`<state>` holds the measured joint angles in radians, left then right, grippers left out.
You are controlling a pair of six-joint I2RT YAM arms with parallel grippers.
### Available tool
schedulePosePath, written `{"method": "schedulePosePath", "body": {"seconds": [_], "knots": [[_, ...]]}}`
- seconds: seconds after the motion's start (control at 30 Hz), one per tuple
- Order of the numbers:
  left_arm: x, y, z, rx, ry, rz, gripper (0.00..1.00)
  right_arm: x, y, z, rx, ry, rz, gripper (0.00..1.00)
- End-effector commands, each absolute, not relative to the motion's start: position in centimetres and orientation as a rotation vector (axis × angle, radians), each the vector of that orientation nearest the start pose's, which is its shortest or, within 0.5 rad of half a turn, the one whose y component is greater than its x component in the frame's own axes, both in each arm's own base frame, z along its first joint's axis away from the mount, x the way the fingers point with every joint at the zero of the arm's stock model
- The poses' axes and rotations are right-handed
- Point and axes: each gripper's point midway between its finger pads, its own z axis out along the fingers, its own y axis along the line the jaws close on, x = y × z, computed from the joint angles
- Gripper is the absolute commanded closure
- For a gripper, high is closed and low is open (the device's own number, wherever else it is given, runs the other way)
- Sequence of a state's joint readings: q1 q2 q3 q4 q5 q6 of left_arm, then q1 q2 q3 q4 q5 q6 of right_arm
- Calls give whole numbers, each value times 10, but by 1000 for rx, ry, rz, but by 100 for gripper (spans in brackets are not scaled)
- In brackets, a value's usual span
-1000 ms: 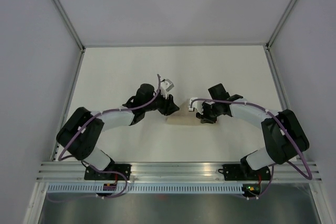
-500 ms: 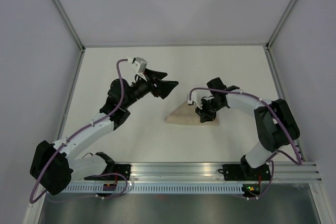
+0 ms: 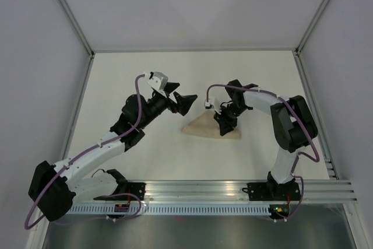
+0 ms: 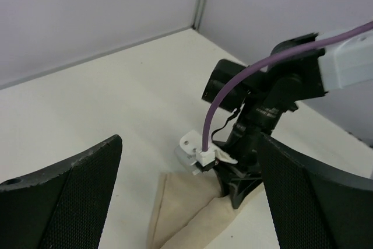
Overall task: Fold the napkin, place the utensils inside, and roll it up
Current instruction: Roll the napkin with the utensil
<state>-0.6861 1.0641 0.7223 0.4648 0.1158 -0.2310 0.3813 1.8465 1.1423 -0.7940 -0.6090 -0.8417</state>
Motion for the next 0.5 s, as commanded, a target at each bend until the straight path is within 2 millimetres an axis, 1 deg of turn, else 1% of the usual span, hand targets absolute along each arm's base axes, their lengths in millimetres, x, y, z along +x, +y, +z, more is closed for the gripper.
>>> {"method": "schedulePosePath", "body": {"seconds": [0.0,0.03,0.07,0.1,0.13,0.17,0.2,0.23,0.33,0.37,0.4,0.47], "knots": [[302,-269,267,527,1510,-581,0,246,168,-22,-1698,2429,799,96],[301,-278,252,599,1526,-503,0,247,168,-24,-1696,2442,799,96],[300,-285,242,647,1546,-464,0,251,169,-23,-1688,2444,794,96],[290,-299,236,738,1525,-423,0,252,169,-23,-1684,2456,797,96],[292,-303,219,769,1556,-359,0,252,168,-26,-1681,2473,802,96],[289,-308,213,807,1556,-332,0,257,169,-25,-1677,2469,804,96],[281,-317,207,859,1544,-322,1,257,167,-26,-1671,2486,811,95],[277,-323,196,898,1555,-336,1,258,166,-29,-1664,2501,815,95],[267,-334,180,978,1553,-372,3,261,163,-32,-1655,2526,819,95],[265,-338,166,1018,1569,-365,3,262,162,-33,-1651,2531,821,95],[263,-342,160,1054,1553,-361,4,262,161,-32,-1651,2535,823,94],[257,-349,141,1126,1557,-377,4,264,161,-33,-1651,2538,828,94]]}}
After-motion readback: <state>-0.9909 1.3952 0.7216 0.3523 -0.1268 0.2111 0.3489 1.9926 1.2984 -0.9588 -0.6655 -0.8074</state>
